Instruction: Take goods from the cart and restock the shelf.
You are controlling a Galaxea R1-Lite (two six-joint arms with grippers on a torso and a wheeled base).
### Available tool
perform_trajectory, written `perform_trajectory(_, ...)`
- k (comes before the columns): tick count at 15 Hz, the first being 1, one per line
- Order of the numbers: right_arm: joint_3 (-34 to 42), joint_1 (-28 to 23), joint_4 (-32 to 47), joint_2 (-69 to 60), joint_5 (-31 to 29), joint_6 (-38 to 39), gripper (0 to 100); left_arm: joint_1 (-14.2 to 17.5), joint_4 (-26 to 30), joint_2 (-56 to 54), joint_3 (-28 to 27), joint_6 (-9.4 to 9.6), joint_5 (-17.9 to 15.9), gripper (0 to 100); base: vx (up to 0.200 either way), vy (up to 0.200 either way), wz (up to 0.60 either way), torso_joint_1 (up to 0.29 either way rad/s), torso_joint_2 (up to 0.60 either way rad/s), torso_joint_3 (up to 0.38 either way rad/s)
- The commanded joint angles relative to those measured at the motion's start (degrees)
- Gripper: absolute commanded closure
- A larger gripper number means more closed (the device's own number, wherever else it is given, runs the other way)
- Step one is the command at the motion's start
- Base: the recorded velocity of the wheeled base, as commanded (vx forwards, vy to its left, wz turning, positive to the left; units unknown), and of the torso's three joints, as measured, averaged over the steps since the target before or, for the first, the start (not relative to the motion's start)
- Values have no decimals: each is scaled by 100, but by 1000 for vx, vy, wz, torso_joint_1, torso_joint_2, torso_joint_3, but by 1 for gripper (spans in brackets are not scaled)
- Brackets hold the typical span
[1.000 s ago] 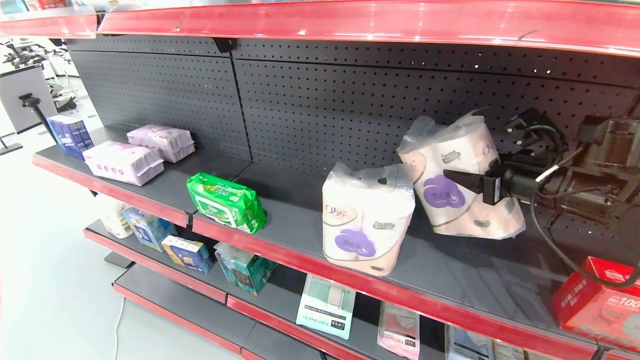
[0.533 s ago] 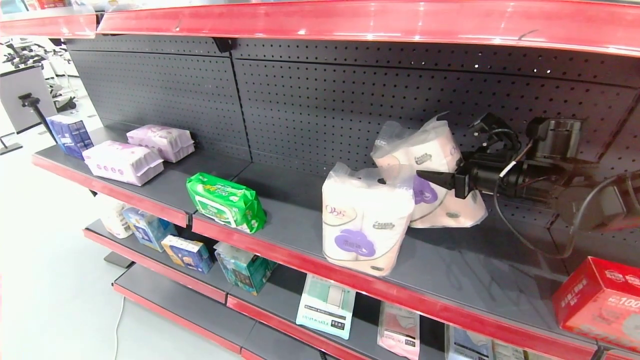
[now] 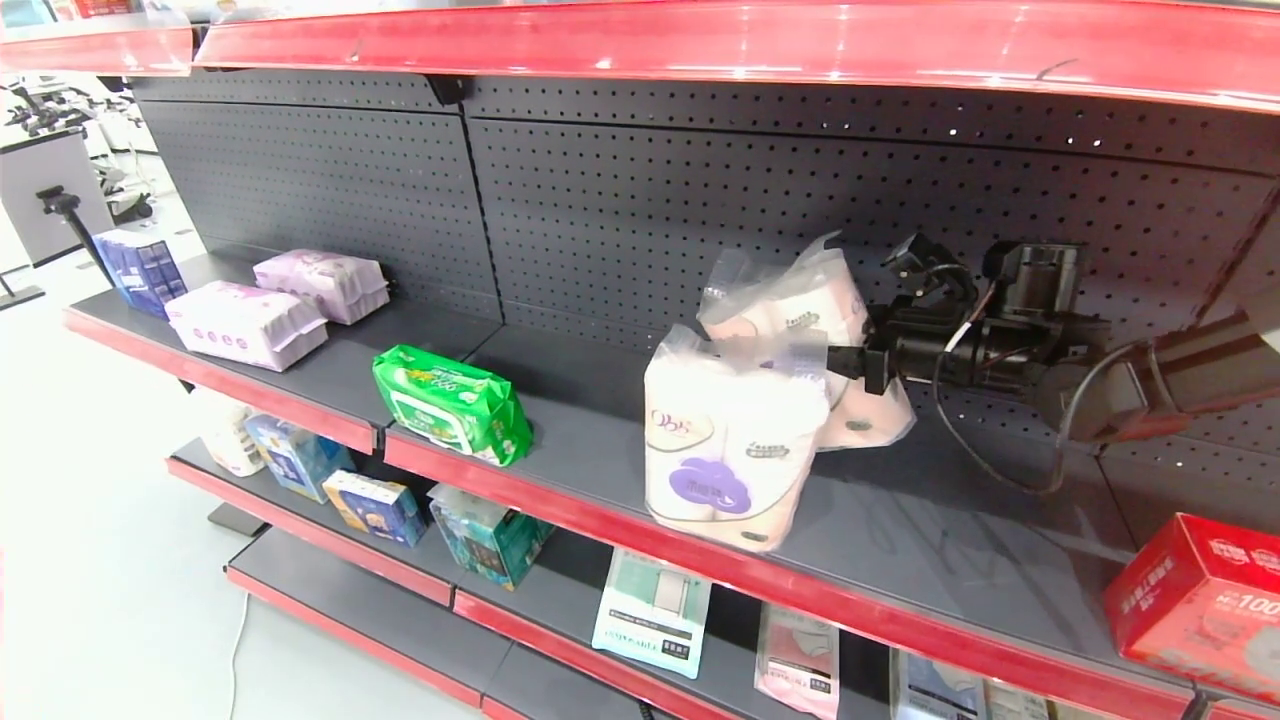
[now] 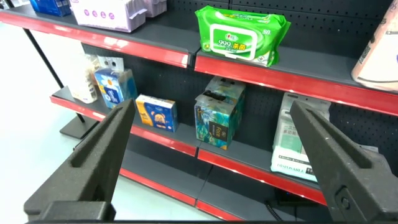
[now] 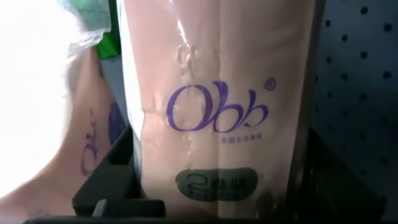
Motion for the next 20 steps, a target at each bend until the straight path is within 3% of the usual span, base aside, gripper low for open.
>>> perform_trajectory(1,-364,81,1,319,28,26,100,-8,-4,8,0,2,-3,0,0,0,0,0,0,0)
perform_trajectory(13,-1111,538,1,1022,28,237,100,1,-4,8,0,2,6,0,0,0,0,0,0,0)
perform_trajectory(20,-848,-42,71,1118,310,-133,100,1,4,8,0,2,-3,0,0,0,0,0,0,0)
